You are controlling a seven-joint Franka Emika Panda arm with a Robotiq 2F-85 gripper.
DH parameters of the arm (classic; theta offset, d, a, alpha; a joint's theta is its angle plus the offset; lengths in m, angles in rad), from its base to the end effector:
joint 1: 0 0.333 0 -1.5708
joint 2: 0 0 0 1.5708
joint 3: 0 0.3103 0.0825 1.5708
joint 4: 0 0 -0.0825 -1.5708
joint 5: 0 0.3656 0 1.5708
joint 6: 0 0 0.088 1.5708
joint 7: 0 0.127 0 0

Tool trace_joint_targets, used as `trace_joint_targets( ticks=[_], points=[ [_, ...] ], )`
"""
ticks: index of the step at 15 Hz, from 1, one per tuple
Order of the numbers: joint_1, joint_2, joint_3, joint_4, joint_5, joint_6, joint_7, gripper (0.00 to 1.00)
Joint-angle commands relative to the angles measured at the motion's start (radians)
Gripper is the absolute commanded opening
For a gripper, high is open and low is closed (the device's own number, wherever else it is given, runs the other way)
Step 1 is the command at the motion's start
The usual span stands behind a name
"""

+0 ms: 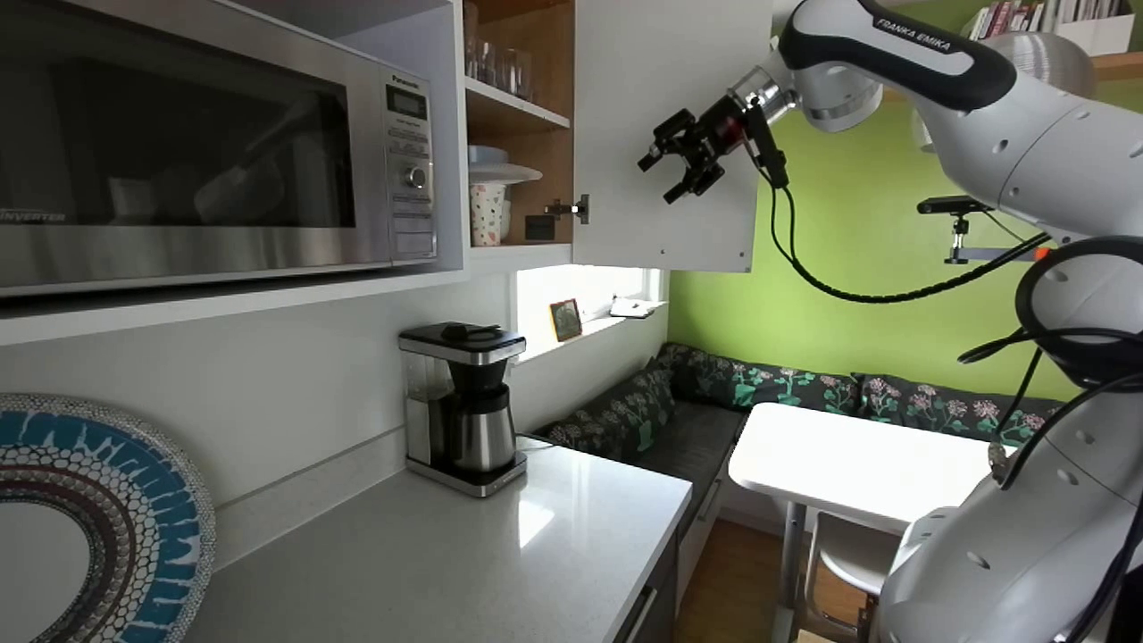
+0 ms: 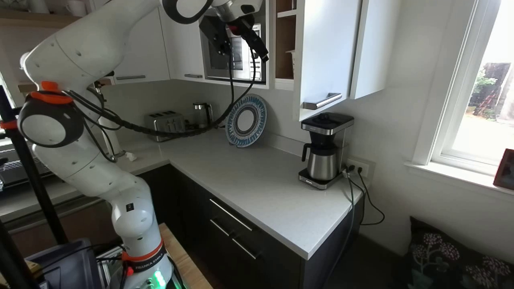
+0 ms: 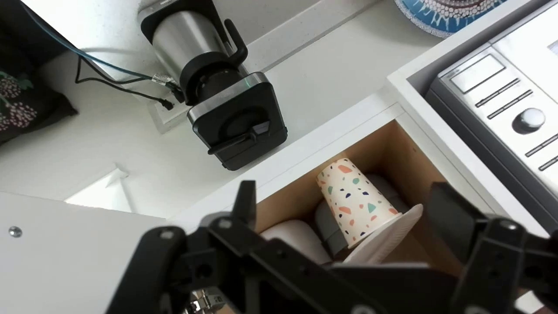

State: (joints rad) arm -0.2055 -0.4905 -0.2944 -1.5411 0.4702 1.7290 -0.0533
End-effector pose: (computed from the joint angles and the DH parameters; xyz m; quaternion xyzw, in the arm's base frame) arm 0.3068 -0.1791 0.8614 -0.8866 0.1674 -0.3817 0.2006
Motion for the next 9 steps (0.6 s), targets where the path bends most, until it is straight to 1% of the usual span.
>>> trace_joint_targets(
  ticks=[1, 5, 7, 9],
  points=[
    [0.063, 0.017, -0.067, 0.104, -0.059, -0.145, -0.131, 1.0],
    [0.101, 0.052, -0.169, 0.274, -0.111, -0.435, -0.299, 1.0],
    [0.092, 0.074, -0.199, 0.356, -0.187, -0.522, -0.37, 1.0],
    [0.08, 0.089, -0.218, 0.411, -0.278, -0.528, -0.449, 1.0]
  ],
)
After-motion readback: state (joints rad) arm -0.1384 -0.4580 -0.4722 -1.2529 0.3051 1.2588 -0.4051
